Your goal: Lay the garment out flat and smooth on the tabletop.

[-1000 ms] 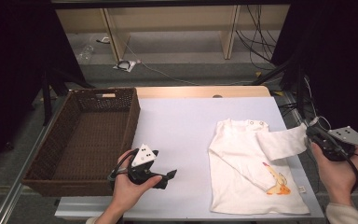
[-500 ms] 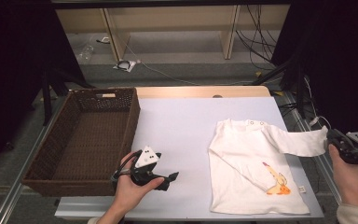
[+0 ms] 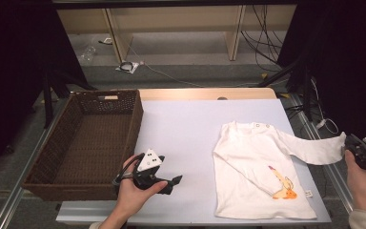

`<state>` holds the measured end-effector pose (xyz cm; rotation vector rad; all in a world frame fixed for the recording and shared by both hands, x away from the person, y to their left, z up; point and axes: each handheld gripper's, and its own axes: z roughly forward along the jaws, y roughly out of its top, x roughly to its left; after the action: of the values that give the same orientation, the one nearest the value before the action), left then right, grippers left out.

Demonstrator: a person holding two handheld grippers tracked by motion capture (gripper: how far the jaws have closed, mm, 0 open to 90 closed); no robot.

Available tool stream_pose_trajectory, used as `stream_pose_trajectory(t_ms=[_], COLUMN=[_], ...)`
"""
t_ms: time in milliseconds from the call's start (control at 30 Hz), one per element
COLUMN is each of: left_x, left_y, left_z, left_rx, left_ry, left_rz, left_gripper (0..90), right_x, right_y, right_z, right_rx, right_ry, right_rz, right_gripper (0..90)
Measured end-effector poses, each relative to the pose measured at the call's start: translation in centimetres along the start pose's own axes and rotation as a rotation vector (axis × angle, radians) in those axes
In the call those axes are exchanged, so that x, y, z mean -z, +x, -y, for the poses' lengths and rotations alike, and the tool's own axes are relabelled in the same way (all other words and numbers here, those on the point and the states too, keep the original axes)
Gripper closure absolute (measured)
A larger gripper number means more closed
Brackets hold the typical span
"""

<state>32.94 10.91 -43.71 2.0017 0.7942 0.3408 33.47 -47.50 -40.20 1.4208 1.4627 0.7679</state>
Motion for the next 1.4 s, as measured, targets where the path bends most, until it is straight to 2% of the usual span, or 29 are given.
stream_pose_trajectory(t_ms=[167,300,400,700,733,867,1067,1200,1400], left_x=[0.0,0.1,0.1,0.2,0.2,0.1,0.1,0.1,0.1], left_y=[0.0,0.0,0.0,0.0,0.0,0.0,-0.1,-0.1,-0.1], left_z=[0.0,0.0,0.0,-0.1,-0.1,-0.1,0.0,-0.1,-0.1], left_rx=[-0.001,-0.001,-0.001,-0.001,0.0,-0.002,-0.001,-0.002,0.0], left_ry=[-0.002,-0.007,-0.007,-0.009,-0.01,-0.008,-0.006,-0.007,-0.009], left_rz=[0.0,-0.003,-0.004,-0.006,-0.006,-0.006,-0.006,-0.006,-0.007], left_gripper=[10.1,10.1,10.1,10.4,10.5,10.5,10.6,10.7,10.7], right_x=[-0.2,-0.3,-0.2,-0.9,-1.1,-1.3,-1.6,-1.8,-2.7], right_y=[-0.2,-0.4,-0.2,2.2,2.7,3.5,4.6,5.4,6.1], right_z=[0.3,0.5,0.3,0.2,0.2,0.3,0.4,0.5,1.0], right_rx=[0.003,-0.003,0.001,0.037,0.045,0.058,0.041,0.05,0.056], right_ry=[0.013,0.019,0.018,0.041,0.059,0.066,0.093,0.105,0.154], right_rz=[0.019,0.042,0.033,-0.072,-0.097,-0.126,-0.191,-0.224,-0.259], right_gripper=[88.7,83.6,82.5,79.8,79.3,78.2,75.2,74.5,73.7])
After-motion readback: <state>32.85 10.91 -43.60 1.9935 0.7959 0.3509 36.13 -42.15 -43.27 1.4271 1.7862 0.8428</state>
